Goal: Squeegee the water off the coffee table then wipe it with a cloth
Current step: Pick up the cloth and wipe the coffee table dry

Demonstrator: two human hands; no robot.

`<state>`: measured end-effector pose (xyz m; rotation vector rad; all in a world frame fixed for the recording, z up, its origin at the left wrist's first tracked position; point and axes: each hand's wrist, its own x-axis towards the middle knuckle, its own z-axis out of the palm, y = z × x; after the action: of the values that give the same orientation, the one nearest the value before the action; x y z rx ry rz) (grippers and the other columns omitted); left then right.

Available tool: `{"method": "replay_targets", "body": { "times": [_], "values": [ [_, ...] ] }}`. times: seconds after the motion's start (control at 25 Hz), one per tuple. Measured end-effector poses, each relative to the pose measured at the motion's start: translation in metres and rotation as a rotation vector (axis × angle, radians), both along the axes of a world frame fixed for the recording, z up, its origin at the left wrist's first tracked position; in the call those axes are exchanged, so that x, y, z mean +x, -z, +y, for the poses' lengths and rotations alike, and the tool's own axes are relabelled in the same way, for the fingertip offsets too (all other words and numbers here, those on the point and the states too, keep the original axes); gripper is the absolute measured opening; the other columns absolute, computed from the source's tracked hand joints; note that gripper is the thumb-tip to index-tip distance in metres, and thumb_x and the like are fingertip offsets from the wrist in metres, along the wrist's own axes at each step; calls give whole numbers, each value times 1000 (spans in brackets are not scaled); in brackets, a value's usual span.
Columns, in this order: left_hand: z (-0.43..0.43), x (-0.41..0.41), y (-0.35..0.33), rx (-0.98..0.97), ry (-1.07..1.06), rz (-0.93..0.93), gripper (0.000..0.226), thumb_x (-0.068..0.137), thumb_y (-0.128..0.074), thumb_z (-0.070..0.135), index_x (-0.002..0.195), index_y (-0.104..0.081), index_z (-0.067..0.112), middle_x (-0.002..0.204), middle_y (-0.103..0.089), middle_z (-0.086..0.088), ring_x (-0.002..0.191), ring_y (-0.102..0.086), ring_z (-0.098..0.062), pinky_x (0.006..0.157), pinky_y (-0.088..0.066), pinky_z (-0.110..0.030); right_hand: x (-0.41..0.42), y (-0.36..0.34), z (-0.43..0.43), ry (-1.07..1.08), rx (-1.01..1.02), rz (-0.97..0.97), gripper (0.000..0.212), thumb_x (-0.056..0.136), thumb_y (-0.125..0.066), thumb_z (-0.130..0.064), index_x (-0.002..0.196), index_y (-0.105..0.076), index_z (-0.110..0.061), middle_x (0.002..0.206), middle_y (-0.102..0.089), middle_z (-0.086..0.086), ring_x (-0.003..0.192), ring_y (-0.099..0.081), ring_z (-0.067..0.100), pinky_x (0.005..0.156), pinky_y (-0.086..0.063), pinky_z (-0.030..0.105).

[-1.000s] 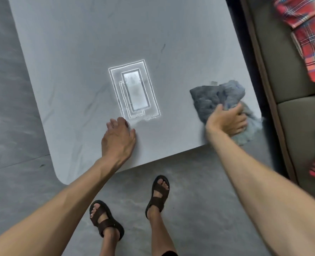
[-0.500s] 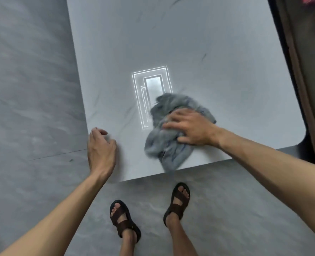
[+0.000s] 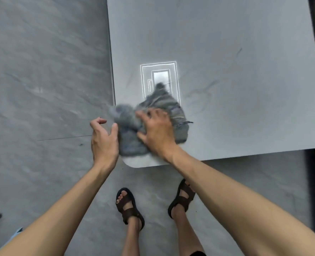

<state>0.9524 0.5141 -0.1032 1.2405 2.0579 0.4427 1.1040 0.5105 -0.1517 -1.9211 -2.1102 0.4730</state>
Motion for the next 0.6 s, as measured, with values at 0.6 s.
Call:
{"method": "replay_targets", "body": {
  "times": [0.6],
  "values": [
    [-4, 155, 14, -401, 804, 253, 34, 82, -45, 15, 114, -40, 6, 153, -15, -33, 146, -9, -44, 110, -32, -49, 321, 1, -71, 1532, -127, -102, 61, 80, -57, -33, 138, -46, -19, 133, -55, 16, 122, -46, 35, 100, -30, 43]
  ]
}}
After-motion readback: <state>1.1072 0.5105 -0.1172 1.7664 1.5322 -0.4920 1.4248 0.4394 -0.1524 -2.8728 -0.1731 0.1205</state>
